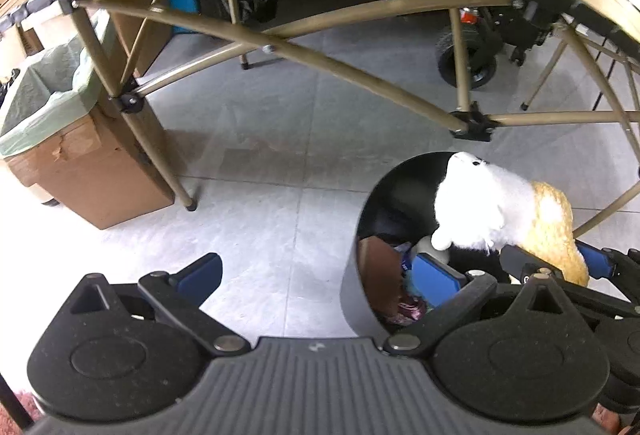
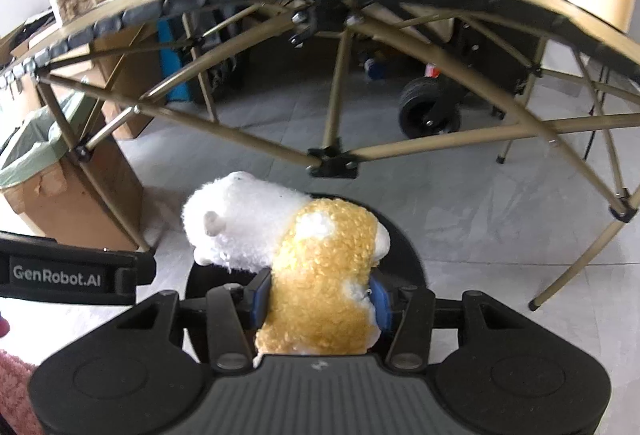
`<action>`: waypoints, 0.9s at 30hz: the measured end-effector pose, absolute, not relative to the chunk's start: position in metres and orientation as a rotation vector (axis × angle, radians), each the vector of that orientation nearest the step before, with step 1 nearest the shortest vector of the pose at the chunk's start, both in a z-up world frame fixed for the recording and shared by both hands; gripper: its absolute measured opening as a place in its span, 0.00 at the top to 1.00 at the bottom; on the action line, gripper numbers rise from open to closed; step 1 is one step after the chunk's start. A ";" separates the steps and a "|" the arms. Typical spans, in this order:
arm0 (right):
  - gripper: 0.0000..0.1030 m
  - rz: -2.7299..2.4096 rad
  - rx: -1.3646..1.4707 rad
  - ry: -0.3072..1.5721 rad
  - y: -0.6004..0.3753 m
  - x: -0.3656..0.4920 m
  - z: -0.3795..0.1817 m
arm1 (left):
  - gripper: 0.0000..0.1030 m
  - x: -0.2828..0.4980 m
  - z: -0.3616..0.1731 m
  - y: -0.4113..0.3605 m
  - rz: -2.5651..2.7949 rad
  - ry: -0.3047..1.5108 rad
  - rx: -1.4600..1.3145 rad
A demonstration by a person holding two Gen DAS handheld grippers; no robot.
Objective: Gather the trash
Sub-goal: 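Move the right tool holding the white-and-yellow plush over the bin, then open the right tool to drop the white-and-yellow plush into the bin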
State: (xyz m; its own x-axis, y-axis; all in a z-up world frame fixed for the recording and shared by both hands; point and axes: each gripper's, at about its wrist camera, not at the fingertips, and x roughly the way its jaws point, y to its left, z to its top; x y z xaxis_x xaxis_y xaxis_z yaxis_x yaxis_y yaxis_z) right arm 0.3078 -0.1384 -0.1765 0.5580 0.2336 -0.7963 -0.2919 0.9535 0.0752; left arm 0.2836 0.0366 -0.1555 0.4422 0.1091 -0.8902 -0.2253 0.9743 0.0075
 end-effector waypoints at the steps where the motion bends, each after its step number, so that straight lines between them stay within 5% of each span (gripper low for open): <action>1: 0.53 0.315 -0.070 0.938 -0.135 0.309 -0.179 | 0.00 0.283 -0.157 0.039 0.216 1.097 -0.117; 27: 0.53 0.264 -0.111 1.130 -0.106 0.335 -0.233 | 0.00 0.278 -0.184 0.073 0.299 1.166 -0.083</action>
State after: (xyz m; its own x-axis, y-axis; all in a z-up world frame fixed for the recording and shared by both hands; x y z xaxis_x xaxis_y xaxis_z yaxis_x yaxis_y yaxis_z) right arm 0.3351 -0.1060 -0.2335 0.3998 0.1523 -0.9038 -0.2644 0.9633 0.0454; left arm 0.2776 0.0734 -0.1845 0.3587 0.1888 -0.9142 -0.2748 0.9573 0.0898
